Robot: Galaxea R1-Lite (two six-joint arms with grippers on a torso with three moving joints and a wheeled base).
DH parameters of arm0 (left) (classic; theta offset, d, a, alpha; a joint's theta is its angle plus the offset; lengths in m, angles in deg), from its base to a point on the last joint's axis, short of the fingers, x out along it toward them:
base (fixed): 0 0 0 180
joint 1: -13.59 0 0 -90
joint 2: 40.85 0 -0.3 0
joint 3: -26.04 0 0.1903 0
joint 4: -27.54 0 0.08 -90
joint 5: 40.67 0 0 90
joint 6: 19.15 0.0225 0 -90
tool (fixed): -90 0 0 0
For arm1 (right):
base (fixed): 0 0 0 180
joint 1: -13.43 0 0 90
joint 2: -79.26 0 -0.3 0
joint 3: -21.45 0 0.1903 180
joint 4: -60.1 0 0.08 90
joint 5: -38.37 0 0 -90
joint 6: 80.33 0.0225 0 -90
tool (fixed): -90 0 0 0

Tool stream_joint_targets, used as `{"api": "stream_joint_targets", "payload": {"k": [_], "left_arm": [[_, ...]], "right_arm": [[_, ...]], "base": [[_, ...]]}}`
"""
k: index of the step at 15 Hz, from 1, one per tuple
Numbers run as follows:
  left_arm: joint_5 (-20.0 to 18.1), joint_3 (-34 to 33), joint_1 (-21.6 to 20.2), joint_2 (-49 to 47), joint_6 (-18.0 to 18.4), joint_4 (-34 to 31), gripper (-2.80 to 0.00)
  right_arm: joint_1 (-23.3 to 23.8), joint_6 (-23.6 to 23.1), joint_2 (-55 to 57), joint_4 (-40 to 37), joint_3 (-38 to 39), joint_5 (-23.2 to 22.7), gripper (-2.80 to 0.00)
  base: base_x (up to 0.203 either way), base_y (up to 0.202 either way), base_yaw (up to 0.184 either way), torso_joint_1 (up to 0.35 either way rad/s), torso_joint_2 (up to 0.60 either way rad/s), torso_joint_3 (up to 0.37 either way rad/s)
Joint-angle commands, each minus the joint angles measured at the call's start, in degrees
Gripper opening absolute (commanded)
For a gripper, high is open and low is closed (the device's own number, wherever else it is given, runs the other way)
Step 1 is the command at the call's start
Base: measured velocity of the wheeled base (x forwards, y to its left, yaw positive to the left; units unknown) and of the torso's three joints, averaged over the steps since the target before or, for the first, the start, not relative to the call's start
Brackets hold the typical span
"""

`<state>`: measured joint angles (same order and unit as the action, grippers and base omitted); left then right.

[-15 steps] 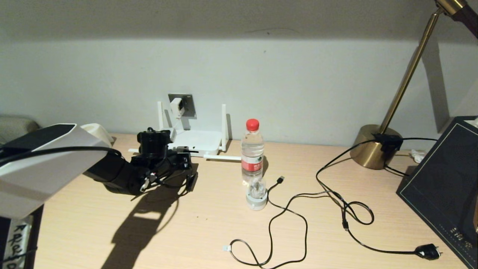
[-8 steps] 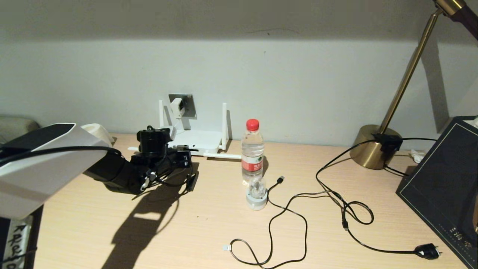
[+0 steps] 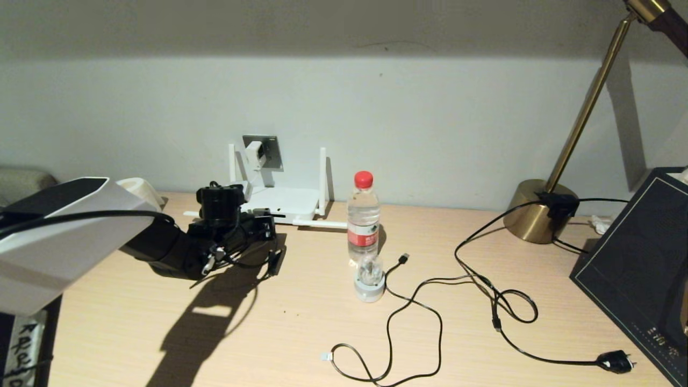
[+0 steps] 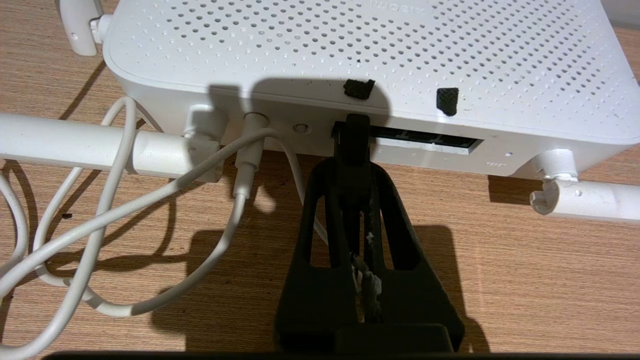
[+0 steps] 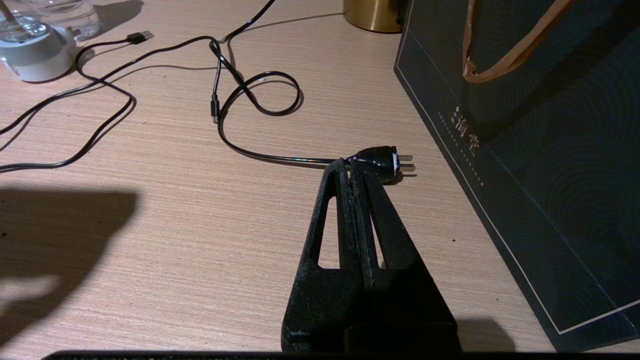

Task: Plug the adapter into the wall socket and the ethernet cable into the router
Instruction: Plug cable into router interface

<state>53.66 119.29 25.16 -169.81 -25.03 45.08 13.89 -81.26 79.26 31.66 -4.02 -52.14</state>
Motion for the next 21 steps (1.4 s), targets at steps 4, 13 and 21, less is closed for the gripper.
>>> {"api": "stream_joint_targets", "payload": {"k": [4, 13, 21], "left_arm": [[0.16, -0.35, 0.03, -0.23, 0.09, 0.15, -2.8], [-0.02, 0.0, 0.04, -1.03, -0.88, 0.23, 0.0], [0.07, -1.04, 0.72, -0.36, -0.88, 0.32, 0.0]], "right_arm": [[-0.02, -0.03, 0.04, -0.03, 0.0, -0.02, -2.8], [-0.02, -0.03, 0.09, -0.03, 0.0, -0.02, -2.8], [0.0, -0.03, 0.09, 0.01, 0.0, -0.02, -2.8]], "base": [[0.0, 0.0, 0.0, 0.0, 0.0, 0.0], [0.0, 0.0, 0.0, 0.0, 0.0, 0.0], [0.0, 0.0, 0.0, 0.0, 0.0, 0.0]]}}
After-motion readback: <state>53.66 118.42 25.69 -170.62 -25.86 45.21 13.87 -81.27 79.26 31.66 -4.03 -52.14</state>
